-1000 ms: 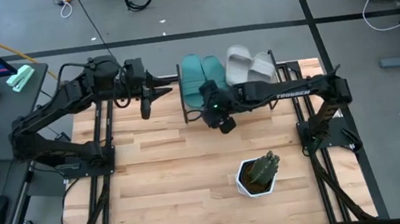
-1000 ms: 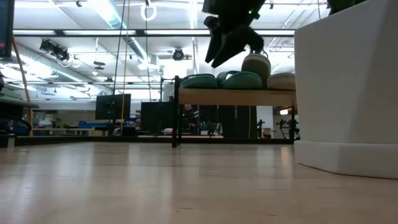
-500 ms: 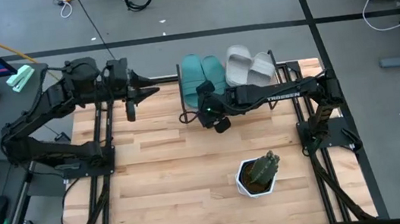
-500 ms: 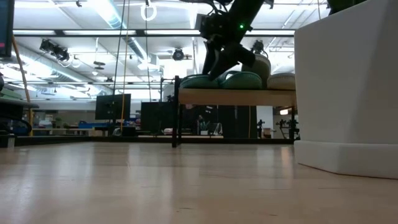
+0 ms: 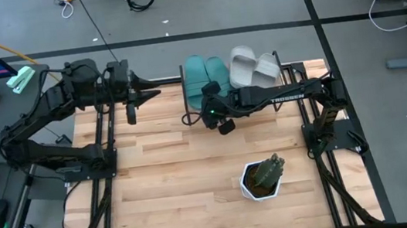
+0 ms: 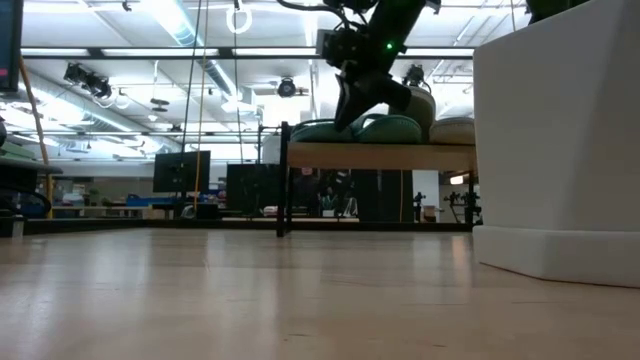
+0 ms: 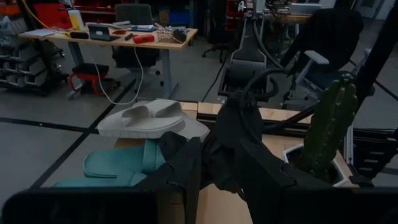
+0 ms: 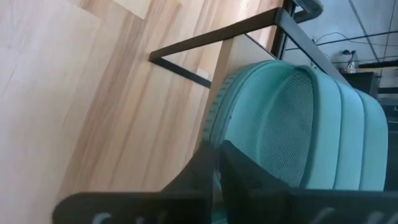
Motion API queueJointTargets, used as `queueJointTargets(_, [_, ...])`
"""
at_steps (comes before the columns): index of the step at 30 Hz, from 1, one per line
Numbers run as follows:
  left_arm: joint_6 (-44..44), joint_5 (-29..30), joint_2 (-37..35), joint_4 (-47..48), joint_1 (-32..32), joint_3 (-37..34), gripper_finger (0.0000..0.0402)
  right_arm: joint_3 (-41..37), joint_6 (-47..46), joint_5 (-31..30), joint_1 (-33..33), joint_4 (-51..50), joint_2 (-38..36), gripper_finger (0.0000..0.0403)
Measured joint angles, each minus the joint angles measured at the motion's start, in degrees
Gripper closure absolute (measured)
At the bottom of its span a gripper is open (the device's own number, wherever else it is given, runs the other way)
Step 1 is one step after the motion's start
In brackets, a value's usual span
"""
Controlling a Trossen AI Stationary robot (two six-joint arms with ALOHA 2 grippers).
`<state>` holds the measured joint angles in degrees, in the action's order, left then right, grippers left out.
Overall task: Pick and place slides into the shelf
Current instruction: Adjust the slippers on the shelf
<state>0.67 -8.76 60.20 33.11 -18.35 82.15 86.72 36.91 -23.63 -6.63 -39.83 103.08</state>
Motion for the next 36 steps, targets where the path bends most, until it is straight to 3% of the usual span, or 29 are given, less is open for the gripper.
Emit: queueJointTargets(36, [0.6, 1.2, 0.1, 0.1, 0.0, 0.0, 0.0294, 6.7, -3.0, -3.0, 4.7, -7.0, -2.4, 0.0403])
